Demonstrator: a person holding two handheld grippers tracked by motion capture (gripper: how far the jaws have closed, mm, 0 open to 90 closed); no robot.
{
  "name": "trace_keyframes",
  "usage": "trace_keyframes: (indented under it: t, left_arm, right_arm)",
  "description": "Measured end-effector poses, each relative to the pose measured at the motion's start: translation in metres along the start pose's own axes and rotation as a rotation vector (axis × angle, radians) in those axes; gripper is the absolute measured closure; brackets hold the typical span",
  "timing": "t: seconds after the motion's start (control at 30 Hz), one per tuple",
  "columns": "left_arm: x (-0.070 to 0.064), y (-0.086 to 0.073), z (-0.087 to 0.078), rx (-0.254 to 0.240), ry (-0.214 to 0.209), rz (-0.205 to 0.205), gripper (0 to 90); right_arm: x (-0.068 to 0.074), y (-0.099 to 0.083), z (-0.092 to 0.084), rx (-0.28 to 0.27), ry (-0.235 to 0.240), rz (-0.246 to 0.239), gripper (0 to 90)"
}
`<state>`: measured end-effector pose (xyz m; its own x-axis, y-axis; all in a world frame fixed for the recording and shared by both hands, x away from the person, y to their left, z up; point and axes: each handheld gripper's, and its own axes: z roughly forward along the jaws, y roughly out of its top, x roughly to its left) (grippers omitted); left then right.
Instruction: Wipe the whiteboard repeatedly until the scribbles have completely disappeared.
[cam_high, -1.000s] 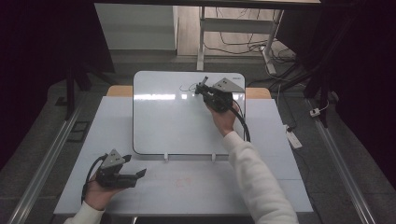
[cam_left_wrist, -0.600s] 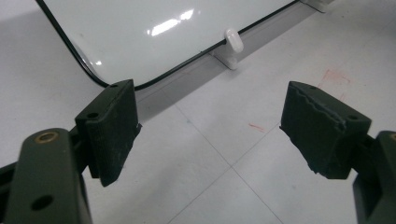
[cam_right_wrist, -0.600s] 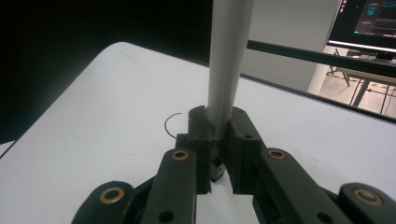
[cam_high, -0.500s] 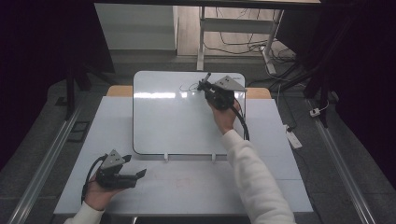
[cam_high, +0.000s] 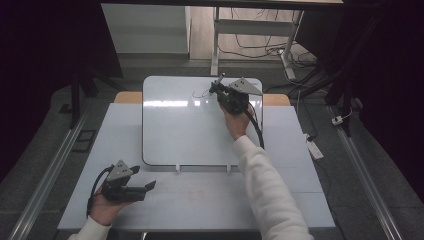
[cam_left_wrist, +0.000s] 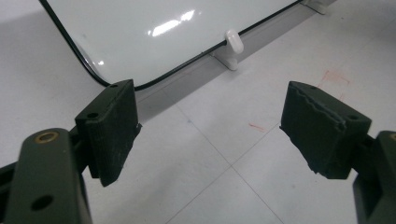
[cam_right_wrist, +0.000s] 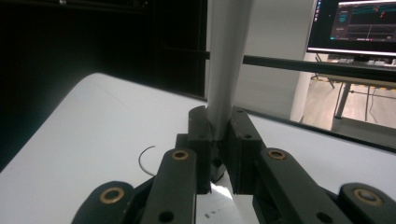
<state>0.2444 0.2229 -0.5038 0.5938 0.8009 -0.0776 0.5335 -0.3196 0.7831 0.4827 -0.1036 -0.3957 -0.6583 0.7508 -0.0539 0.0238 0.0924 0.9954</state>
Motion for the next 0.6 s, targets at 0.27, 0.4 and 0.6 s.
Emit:
trace_keyframes:
  t: [0.27, 0.4, 0.6]
  left_arm:
    - [-0.001, 0.0, -0.001, -0.004, 0.0, -0.001, 19.9]
    - [0.0, 0.0, 0.0, 0.002, -0.001, 0.0, 19.9]
    - [-0.001, 0.0, -0.001, -0.001, -0.001, -0.003, 19.9]
  right_arm:
    - [0.003, 0.001, 0.002, -0.01, -0.008, -0.007, 80.7]
    - [0.002, -0.001, 0.005, -0.02, 0.001, 0.014, 80.7]
    - [0.013, -0.001, 0.01, -0.007, 0.031, -0.023, 80.7]
